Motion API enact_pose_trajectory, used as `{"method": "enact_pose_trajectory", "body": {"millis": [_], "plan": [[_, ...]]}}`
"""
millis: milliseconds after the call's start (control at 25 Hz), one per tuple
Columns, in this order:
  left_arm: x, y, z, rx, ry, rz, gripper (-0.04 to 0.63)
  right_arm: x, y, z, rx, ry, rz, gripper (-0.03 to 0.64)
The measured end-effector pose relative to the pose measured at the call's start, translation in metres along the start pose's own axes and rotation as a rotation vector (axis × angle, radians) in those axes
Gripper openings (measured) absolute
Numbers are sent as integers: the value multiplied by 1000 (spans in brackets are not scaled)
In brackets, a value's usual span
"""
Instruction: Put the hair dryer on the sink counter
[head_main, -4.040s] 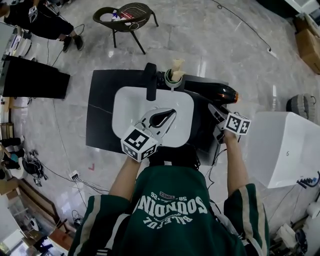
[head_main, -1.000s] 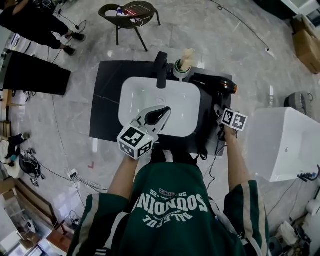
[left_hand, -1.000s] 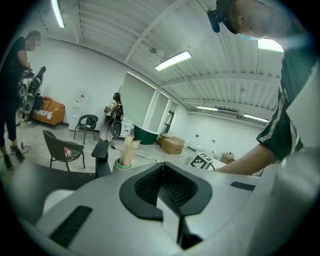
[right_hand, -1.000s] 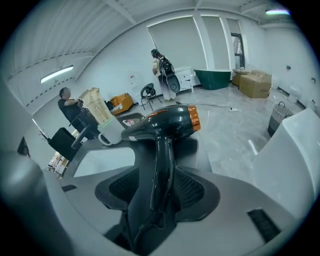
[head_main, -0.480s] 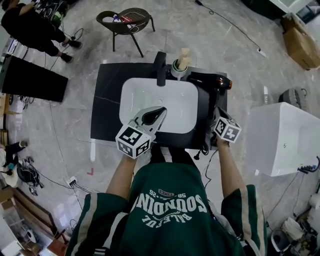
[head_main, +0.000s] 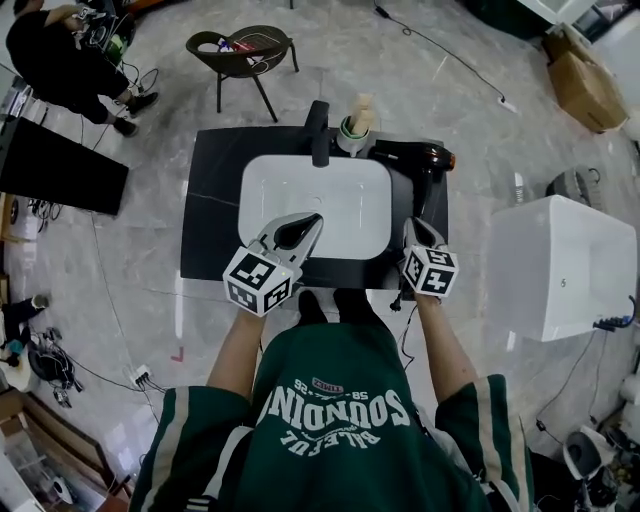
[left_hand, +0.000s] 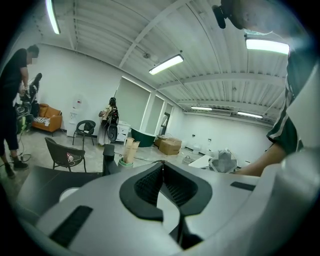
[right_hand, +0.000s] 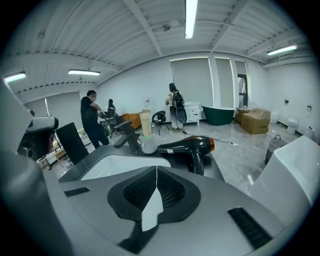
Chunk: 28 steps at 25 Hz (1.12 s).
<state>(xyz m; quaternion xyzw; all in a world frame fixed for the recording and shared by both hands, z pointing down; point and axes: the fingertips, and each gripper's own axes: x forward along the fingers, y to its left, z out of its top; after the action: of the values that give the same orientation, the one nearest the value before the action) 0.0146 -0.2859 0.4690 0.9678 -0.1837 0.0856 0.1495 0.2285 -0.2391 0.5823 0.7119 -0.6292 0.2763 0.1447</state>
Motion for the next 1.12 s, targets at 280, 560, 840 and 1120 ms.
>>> {"method": "enact_pose_trajectory", "body": {"millis": [280,560,840,1120], "plan": [[-22,-2,-1,-1,-31,8,15,-19,53,13,-54,-70,58,43],[-43,1,5,16,-49,14,15,-45,120,50,-130,-179,142,43],[-50,1,10,34,-76,17,15,-77,157,79,-121,-273,216,41],[-52,-3,13,36,-89,11,15,-86,175,81,-176,-276,261,41]]}}
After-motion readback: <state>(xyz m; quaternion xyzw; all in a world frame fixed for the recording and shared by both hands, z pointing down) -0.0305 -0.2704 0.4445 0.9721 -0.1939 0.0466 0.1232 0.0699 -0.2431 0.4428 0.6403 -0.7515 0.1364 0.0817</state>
